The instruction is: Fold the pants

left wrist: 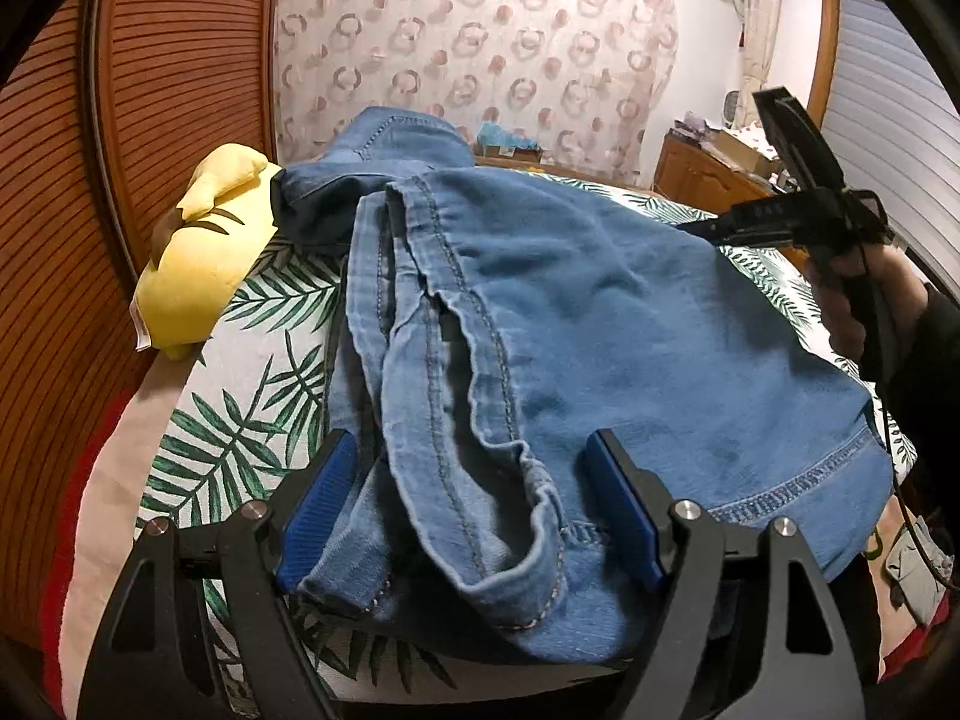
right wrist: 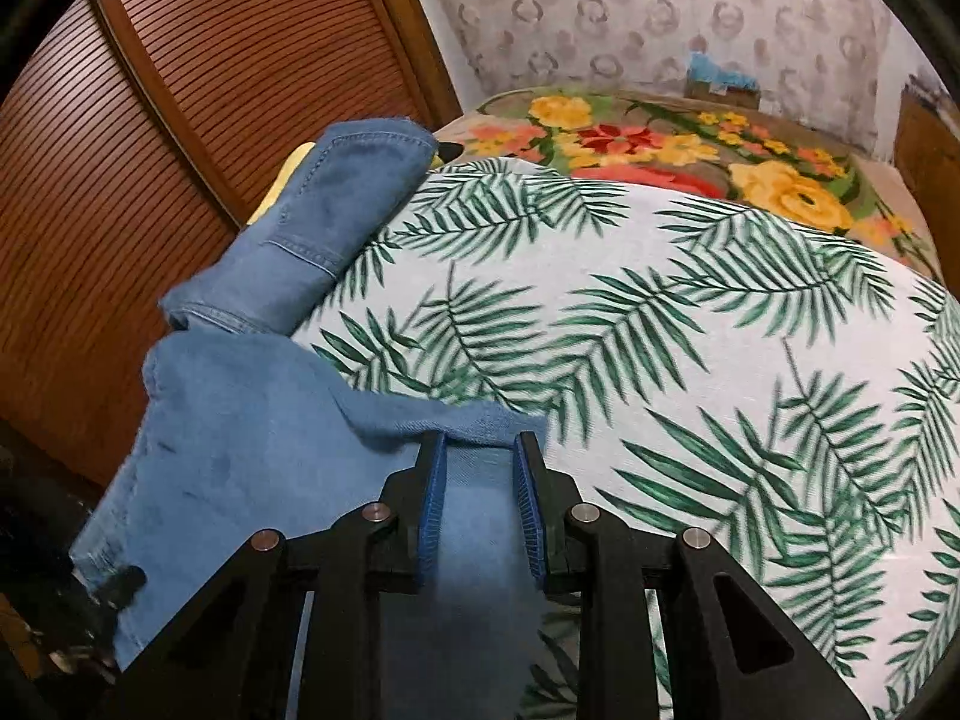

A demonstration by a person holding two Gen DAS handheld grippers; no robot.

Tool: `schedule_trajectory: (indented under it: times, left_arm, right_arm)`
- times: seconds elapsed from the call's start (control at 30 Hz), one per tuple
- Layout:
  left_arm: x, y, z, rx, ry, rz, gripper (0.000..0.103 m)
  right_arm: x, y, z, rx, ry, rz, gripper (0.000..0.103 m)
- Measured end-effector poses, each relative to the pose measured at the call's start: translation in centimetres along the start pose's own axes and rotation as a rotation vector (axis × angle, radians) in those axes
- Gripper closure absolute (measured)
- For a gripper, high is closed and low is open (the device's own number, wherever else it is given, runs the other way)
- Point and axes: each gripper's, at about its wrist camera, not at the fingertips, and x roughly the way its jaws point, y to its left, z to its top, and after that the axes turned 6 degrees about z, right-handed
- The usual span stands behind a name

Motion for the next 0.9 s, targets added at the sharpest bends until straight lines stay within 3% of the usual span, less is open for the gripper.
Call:
schedule_trajectory:
  times: [0.1, 0.23, 0.3, 0.5, 0.6, 0.63, 0.73, 0.9]
  left_arm:
    - [0.1, 0.1, 0.0, 0.003, 0.003, 0.005, 0.024]
    - [0.4, 0.4, -0.1, 0.000, 0.013, -0.001, 0.024]
    - [0.5, 0.6, -0.1, -0.005, 0.013, -0.006, 0.024]
    - [0.6, 0.6, -0.1, -0.010, 0.015, -0.009, 0.024]
    - [0.6, 0.6, -0.1, -0.010, 0.015, -0.009, 0.024]
    - [0.6, 0.6, -0.1, -0.011, 0.015, -0.010, 0.024]
    - [0.7, 0.6, -0.2, -0.010, 0.014, -0.012, 0.024]
    - [0.8, 0.6, -0.2, -0.010, 0.014, -0.011, 0.024]
  right_arm:
    - [-0.8, 0.4, 0.7, -0.011, -0.068, -0.024, 0.101]
    - [-4.5, 0.8, 1.7, -0.013, -0.244, -0.011, 0.103]
    - [-5.4, 1.0, 1.9, -0.018, -0.264, 0.000, 0.103]
    - [-4.1, 1.2, 1.2, -0.062, -0.163, -0.070, 0.102]
    - [-2.2, 0.6, 0.9, -0.070, -0.088, -0.117, 0.086]
    - [-1.7, 0.1, 0.5, -0.058, -0.067, -0.100, 0.076]
    - [-0.6, -0.8, -0.5, -0.017, -0.017, -0.052, 0.062]
    - [2.0, -2.0, -0.6, 0.043, 0.045, -0.010, 0.060]
